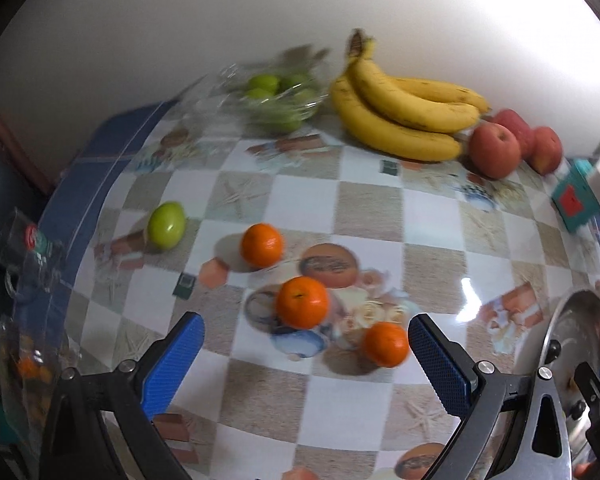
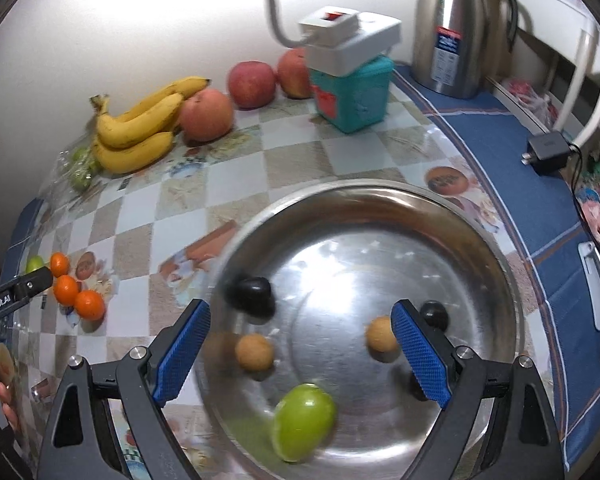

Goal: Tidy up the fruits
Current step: 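Move both tools back from the basin toward the tangerines, then grasp a tangerine with the right tool while the left tool grasps another tangerine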

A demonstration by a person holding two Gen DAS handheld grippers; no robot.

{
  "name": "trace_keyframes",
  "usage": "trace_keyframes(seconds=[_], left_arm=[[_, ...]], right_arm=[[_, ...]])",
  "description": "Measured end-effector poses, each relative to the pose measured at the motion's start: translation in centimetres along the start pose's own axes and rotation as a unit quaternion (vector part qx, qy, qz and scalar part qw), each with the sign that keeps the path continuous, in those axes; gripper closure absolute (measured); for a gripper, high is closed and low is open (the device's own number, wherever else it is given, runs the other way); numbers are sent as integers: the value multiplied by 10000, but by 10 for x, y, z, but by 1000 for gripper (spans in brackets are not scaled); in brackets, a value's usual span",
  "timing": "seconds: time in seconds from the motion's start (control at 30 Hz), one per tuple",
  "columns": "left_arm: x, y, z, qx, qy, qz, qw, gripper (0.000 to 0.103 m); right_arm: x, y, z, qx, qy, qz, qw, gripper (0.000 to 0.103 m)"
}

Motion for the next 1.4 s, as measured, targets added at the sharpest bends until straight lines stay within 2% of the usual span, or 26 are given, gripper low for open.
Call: trace_keyframes(seconds=[0.33,0.63,0.77,1.07,1.1,1.17,1.27,1.4], left_arm=[[55,3,15,184,-59,-505,9985,0],[89,6,28,357,-234,-965,9944,0],[94,7,33,411,-473,-1124,9917,0],[73,9,41,558,-1115,-1037,9868,2],[69,9,43,576,-1175,-1001,9863,3],[63,10,44,589,-1252,-921,9861,12],[55,10,48,638,-1359,-842,9851,16],[45,9,52,711,-1458,-712,9842,24]], right_arm=[[67,5,0,-128,401,-564,9975,11],[132,2,21,104,764,-893,9930,11],[157,0,32,154,779,-1043,9914,11],[189,-9,58,269,760,-1323,9879,11],[190,-10,60,269,774,-1341,9876,11],[193,-12,65,277,752,-1393,9870,11],[195,-13,69,280,753,-1426,9865,16],[200,-15,73,271,759,-1521,9851,34]])
Point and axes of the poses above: each gripper's, at about its wrist camera, not at the fingertips, and z roughly the way its jaws point, x to its left, y to its top, the point moved 2 cm from there along z, roughly the way its jaws point, and after that the axes turned 3 degrees about -z, right-handed, at the moved point
